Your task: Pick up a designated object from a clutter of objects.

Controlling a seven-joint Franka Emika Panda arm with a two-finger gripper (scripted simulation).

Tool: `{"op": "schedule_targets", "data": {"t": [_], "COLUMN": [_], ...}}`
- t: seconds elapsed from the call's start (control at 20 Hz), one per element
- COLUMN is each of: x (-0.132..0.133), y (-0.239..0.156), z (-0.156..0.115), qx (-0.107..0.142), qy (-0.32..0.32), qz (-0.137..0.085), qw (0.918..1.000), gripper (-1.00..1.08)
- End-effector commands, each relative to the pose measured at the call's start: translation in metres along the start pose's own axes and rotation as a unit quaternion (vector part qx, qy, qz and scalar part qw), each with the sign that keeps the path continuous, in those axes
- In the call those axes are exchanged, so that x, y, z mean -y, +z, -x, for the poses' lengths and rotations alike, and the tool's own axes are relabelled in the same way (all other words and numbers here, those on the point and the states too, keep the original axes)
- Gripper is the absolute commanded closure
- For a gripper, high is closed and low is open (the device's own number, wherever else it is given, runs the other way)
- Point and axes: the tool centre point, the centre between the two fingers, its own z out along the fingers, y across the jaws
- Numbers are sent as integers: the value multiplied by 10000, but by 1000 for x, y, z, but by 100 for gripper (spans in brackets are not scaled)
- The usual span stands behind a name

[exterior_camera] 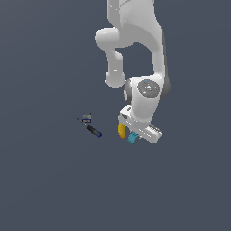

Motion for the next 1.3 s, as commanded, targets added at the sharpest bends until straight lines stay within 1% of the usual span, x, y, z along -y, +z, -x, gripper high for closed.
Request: {"op": "schedule_targets", "data": {"t": [0.0,0.85,1.25], "x": [-3,-25,-31], "y": [-22,-193,-253], "z": [5,47,60], "qx": [-5,-8,-8], "qy": [2,3,3], "qz": [-7,-3,-3], "qw": [10000,10000,10000], "gripper": [108,108,108]}}
